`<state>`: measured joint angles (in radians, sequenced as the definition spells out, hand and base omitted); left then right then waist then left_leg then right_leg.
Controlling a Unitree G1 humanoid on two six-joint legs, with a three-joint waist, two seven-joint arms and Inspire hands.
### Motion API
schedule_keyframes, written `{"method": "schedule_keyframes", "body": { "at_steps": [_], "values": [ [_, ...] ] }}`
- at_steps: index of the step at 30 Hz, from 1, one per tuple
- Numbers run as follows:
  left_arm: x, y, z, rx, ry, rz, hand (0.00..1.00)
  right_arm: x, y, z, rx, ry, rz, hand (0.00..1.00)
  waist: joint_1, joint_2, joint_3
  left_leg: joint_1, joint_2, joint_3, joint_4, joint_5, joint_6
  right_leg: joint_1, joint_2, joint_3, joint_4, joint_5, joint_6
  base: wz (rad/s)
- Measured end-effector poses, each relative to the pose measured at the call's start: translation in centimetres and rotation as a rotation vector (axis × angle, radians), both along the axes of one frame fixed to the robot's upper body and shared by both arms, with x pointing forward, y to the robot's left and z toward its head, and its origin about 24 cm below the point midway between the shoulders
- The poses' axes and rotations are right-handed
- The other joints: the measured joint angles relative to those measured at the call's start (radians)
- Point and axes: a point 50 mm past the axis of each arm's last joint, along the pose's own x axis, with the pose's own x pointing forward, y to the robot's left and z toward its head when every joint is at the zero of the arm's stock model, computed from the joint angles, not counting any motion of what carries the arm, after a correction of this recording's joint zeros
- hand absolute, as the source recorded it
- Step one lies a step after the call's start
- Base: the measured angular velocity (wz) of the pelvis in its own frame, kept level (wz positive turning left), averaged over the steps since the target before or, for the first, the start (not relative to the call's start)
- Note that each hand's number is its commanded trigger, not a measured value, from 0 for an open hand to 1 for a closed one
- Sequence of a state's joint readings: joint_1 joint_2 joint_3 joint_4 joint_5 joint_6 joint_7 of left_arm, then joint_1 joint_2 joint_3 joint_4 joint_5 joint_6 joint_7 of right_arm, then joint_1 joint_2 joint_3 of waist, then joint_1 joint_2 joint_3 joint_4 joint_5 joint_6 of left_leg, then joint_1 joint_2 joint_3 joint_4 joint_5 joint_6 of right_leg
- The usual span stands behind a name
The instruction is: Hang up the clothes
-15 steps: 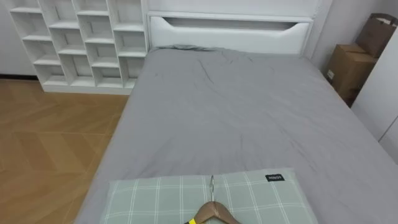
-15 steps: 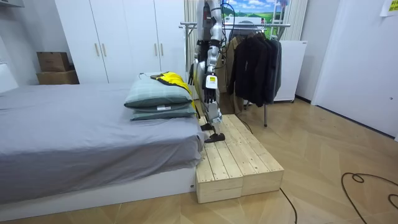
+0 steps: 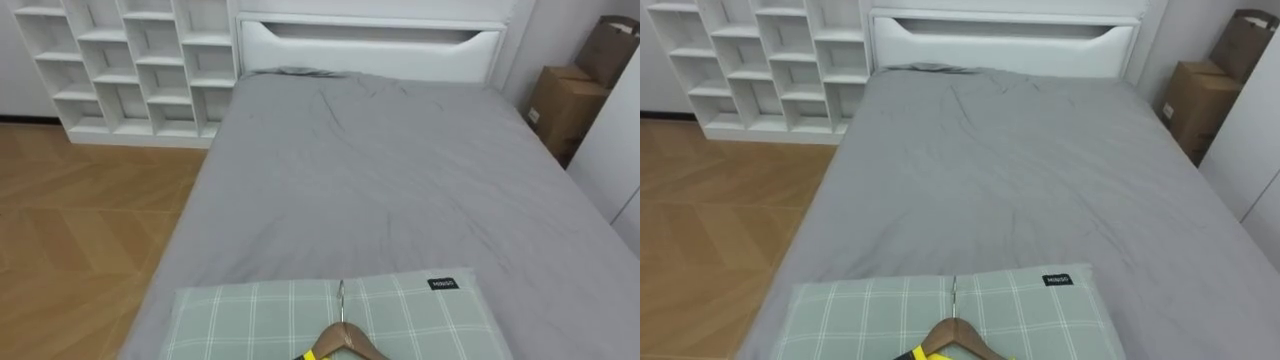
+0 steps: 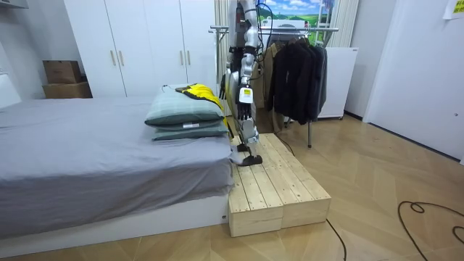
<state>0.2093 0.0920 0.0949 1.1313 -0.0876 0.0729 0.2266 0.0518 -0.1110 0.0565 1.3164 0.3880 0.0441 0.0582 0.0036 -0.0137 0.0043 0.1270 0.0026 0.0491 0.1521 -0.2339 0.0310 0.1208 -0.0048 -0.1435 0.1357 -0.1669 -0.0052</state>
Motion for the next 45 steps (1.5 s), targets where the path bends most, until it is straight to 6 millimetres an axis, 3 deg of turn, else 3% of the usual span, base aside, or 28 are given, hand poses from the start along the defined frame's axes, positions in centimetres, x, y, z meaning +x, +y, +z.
{"method": "schedule_keyframes", "body": {
  "at_steps": [17,22,27,34,45],
  "values": [
    [-0.9,0.2,0.0,0.014,0.028,0.038,0.00,-0.1,0.0,0.0,-0.005,0.005,-0.003,0.00,0.004,-0.002,0.0004,0.005,0.000,0.002,0.002,0.000,0.000,0.006,-0.003,-0.008,0.001,0.000,0.000,0.00],
    [-1.3,0.6,0.1,0.059,0.034,0.073,0.00,-0.2,0.0,0.0,-0.029,0.013,-0.007,0.00,0.005,-0.008,0.0038,0.004,0.000,0.001,0.003,0.000,0.000,0.007,-0.003,-0.008,0.001,0.000,0.000,0.00],
    [-1.2,1.3,0.4,0.140,0.031,0.126,0.00,-0.2,-0.1,0.0,-0.042,0.018,-0.010,0.00,0.008,-0.001,-0.0004,0.006,0.000,0.001,0.002,0.000,0.000,0.007,-0.002,-0.005,0.001,0.000,0.000,0.00],
    [0.5,3.4,1.6,0.380,-0.040,0.139,0.00,-0.3,-0.5,0.0,-0.072,0.029,-0.007,0.00,0.027,0.007,-0.0020,0.007,-0.001,-0.002,0.007,0.000,0.000,0.012,-0.003,-0.008,0.001,0.000,0.000,0.00],
    [3.4,4.6,3.7,0.665,-0.171,0.030,0.00,-0.2,-1.0,0.2,-0.097,0.025,0.007,0.00,0.019,0.025,-0.0007,0.002,-0.004,-0.029,0.012,0.000,0.000,0.020,-0.005,-0.036,-0.001,0.000,0.000,0.07]
  ]
}}
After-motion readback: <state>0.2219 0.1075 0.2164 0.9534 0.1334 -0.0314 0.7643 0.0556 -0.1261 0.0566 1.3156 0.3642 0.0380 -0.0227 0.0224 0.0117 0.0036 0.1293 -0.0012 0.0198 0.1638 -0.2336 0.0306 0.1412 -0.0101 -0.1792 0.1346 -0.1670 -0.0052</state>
